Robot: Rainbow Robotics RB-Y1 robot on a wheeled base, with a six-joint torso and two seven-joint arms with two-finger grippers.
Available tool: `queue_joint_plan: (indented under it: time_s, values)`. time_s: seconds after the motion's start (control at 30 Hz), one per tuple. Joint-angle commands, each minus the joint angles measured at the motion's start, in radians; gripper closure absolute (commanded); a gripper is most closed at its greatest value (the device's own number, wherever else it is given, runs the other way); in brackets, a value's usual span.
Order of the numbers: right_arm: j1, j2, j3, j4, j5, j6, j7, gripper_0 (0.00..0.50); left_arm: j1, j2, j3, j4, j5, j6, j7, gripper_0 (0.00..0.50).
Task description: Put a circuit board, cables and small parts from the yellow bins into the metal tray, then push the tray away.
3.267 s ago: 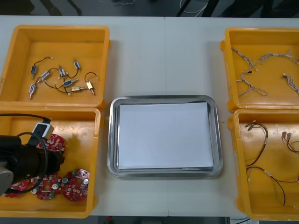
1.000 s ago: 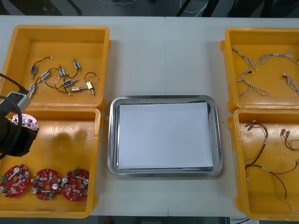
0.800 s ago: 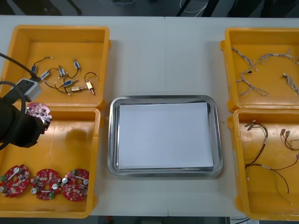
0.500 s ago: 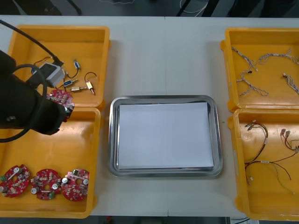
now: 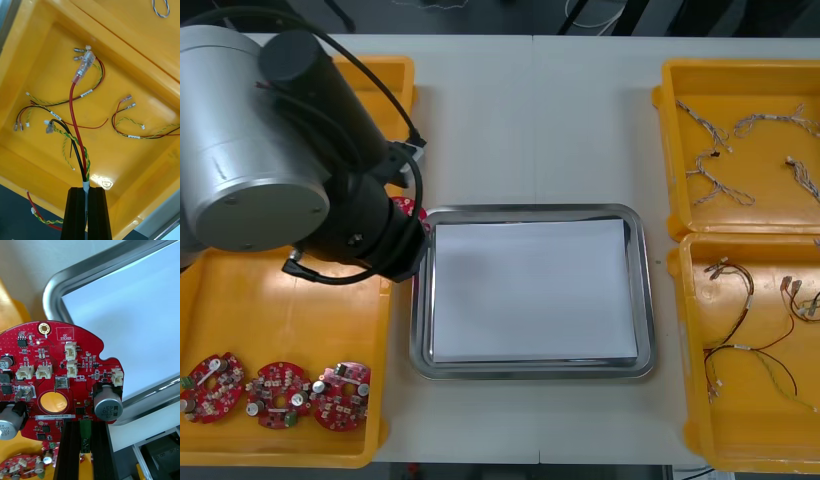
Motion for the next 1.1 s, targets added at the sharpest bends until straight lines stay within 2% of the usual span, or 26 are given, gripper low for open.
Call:
queue_joint_plan:
  time_s: [0.03,0.23,0.37,0.77,0.93,1.1]
  values:
    - [-0.071,-0.031,-0.038,-0.029,-0.067,0.048,-0.056,0.500,-0.083,-0.065,-0.099,0.036,-0.039,0.006,0.212,0.500]
    - [-0.135,-0.032,-0.025,-0.034,-0.143,0.079,-0.074,0.500,-0.086,-0.103,-0.229,0.054,-0.117,-0.057,0.350,0.500]
    - [-0.172,-0.032,0.005,-0.061,-0.142,0.085,-0.083,0.500,-0.086,-0.106,-0.284,0.059,-0.139,-0.105,0.403,0.500]
    - [-0.297,-0.032,0.209,-0.284,-0.033,0.074,-0.300,0.500,-0.085,-0.159,-0.482,0.148,-0.243,-0.255,0.587,0.500]
    - [-0.361,-0.032,0.328,-0.347,0.019,0.066,-0.395,0.500,-0.066,-0.165,-0.533,0.163,-0.274,-0.280,0.603,0.500]
    - [-0.412,-0.032,0.417,-0.360,0.030,0.051,-0.428,0.500,-0.014,-0.157,-0.553,0.157,-0.312,-0.307,0.603,0.500]
